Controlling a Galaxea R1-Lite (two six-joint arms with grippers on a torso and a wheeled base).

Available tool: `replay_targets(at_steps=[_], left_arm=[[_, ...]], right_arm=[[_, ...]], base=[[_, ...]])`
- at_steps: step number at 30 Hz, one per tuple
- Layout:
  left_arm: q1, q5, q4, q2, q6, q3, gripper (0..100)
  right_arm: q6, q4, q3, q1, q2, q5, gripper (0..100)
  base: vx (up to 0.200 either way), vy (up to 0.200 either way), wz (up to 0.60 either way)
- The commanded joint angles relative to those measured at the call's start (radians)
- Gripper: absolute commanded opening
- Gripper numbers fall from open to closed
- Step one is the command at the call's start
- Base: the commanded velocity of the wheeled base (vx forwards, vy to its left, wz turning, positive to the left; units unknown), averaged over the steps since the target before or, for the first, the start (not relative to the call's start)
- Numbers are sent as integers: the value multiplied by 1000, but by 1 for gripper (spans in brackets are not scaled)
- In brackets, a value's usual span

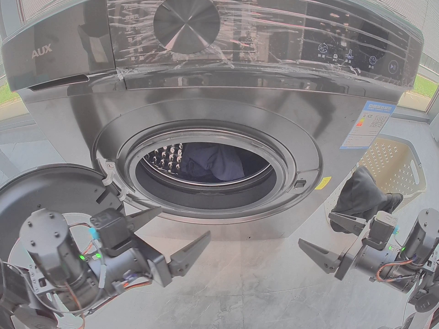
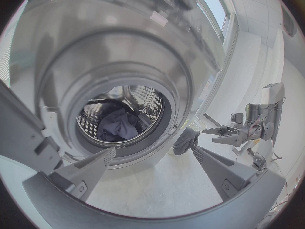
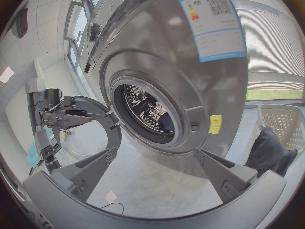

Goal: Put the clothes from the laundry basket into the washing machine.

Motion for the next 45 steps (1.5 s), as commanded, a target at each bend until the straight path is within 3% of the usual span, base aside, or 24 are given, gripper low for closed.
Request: replay_targets(at_steps=[1, 9, 11, 16, 19, 23, 24, 30, 33, 39, 41, 45], left_arm=[[28, 17, -3, -230, 19, 128, 100], [92, 17, 2, -332, 42, 225, 100], [124, 14, 4, -383, 68, 257, 100], [132, 19, 33, -475, 82, 274, 100], [181, 14, 143, -589, 82, 274, 100], [207, 11, 269, -691, 77, 274, 100], [235, 6, 378, -790, 74, 274, 100], [305, 0, 689, -1092, 76, 272, 100], [345, -3, 781, -1182, 71, 274, 100], [407, -38, 950, -1333, 42, 274, 100], [430, -70, 993, -1382, 36, 274, 100], [451, -99, 1053, -1432, -15, 274, 100]], right_arm=[[-2, 43, 50, -89, -159, -17, 100], [-5, 171, 73, -172, -291, -26, 100], [-5, 270, 73, -210, -376, -43, 100], [-5, 425, 73, -222, -529, -51, 100], [-17, 582, 73, -279, -664, -46, 100], [-27, 689, 73, -310, -767, -46, 100], [-28, 771, 73, -337, -853, -46, 100], [-28, 990, 71, -443, -1121, -39, 100], [-28, 1064, 71, -475, -1215, -36, 100], [-30, 1203, 71, -528, -1368, -36, 100], [-30, 1245, 71, -551, -1411, -34, 100], [-43, 1350, 73, -580, -1491, -33, 100]], base=[[-200, 0, 0], [-200, 0, 0], [-200, 0, 0], [-200, 0, 0], [-200, 0, 0], [-100, 0, 0], [0, 0, 0], [0, 0, 0], [0, -200, 0], [0, -200, 0], [0, -200, 0], [0, -200, 0]])
